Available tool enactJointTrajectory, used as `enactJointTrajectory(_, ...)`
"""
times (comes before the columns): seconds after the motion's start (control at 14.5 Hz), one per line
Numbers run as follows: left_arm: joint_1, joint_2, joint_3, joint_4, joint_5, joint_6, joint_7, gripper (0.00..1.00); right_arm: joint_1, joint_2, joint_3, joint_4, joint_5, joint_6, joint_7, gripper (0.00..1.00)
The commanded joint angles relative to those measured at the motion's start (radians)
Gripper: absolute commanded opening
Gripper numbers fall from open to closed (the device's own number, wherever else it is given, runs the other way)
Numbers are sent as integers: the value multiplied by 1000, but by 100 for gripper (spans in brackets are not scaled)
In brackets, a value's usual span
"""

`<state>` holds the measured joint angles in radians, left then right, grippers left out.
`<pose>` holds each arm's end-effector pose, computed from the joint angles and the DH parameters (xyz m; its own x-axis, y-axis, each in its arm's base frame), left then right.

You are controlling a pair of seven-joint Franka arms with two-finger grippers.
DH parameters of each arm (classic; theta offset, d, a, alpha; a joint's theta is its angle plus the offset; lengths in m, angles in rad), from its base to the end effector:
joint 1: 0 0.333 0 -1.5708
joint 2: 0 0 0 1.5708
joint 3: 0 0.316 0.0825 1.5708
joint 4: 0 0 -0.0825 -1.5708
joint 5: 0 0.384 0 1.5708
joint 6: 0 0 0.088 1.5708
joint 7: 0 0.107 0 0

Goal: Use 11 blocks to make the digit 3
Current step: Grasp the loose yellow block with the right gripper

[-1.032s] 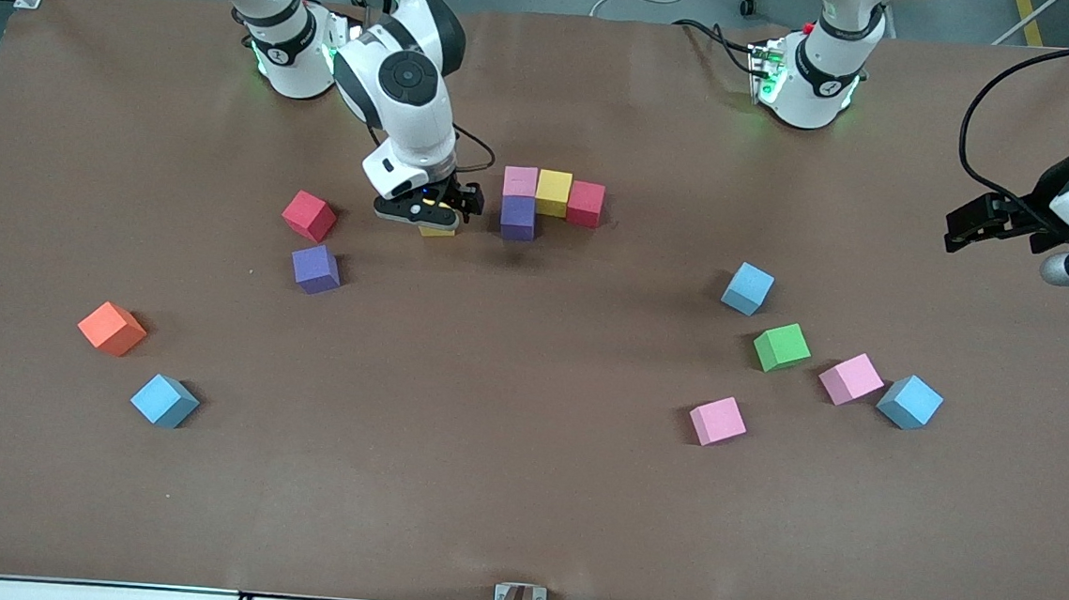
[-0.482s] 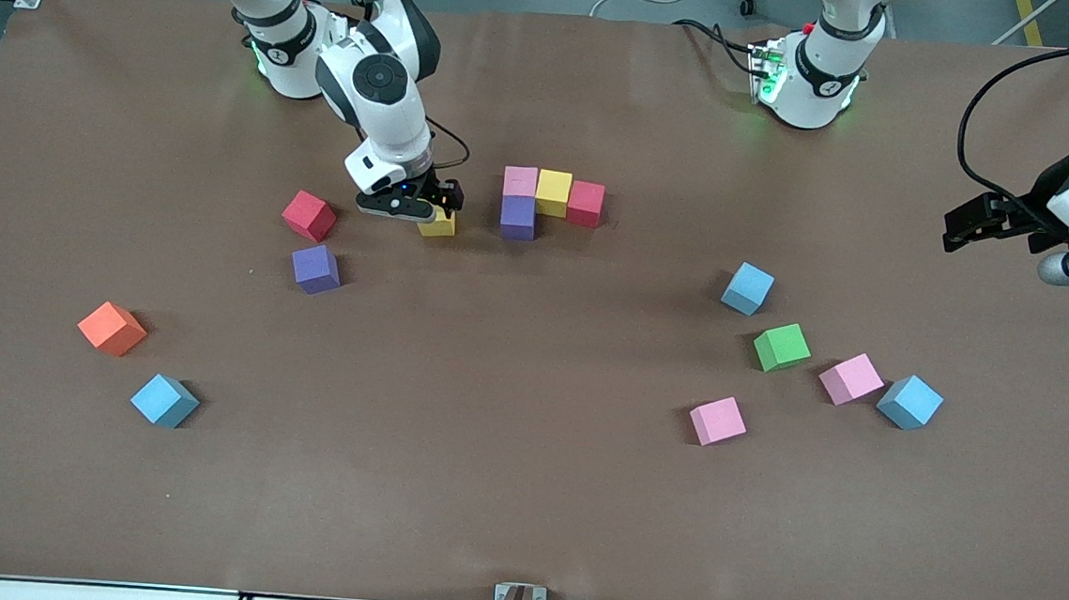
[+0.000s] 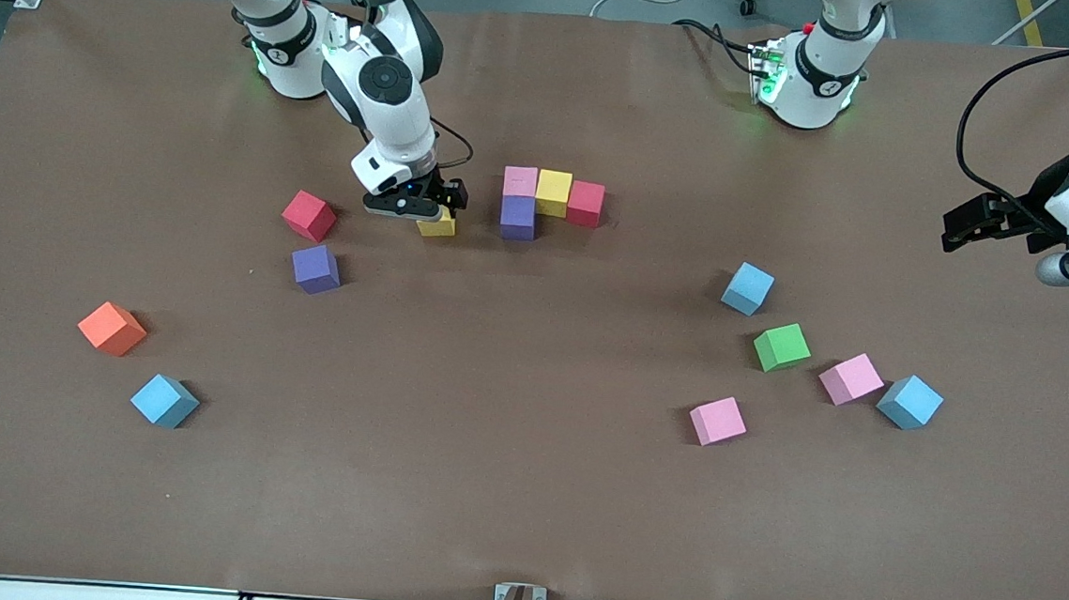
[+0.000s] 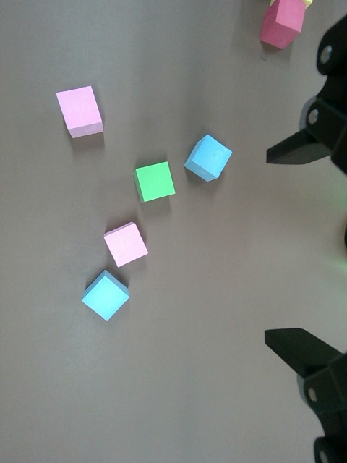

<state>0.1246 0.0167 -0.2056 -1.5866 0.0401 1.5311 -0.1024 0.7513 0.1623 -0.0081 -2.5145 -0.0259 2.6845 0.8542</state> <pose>0.5528 -0.0395 0.6048 0.9974 0.0229 -0.0676 0.0200 -0.9988 -0.0438 0.3435 0.3166 0.2189 0.9961 -0.0876 0.0147 -0.0876 -0.9962 0.0028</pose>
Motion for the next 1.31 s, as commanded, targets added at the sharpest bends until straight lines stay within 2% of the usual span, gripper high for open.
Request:
enactJointTrajectory(0.0,3,-24,-1,-29,-16,7,1,100,-3,3,5,-20,-5,24,-7,100)
enactJointTrajectory(0.28,3,-24,-3,-27,-17,9,1,100,11,25,7,-15,-5,47,-7,94)
enactJointTrajectory(0.41,4,-24,-3,-27,-17,7,1,100,14,46,5,-15,-5,70,-7,82)
enactJointTrajectory(0.48,4,-24,-1,-29,-17,7,1,100,16,48,7,-15,-5,77,-7,72)
enactJointTrajectory(0.69,4,-24,-3,-29,-17,7,1,100,20,45,7,-12,-5,74,-3,19)
enactJointTrajectory(0.76,4,-24,-1,-29,-17,7,1,100,20,43,7,-3,-5,69,-1,8)
enactJointTrajectory(0.83,4,-24,-1,-29,-17,7,1,100,20,42,7,14,-5,63,-3,2)
enactJointTrajectory(0.96,3,-23,-1,-29,-17,7,0,100,20,40,7,49,-3,52,-4,1)
enactJointTrajectory(1.24,3,-23,-1,-30,-17,8,1,100,17,45,7,196,0,-127,-4,1)
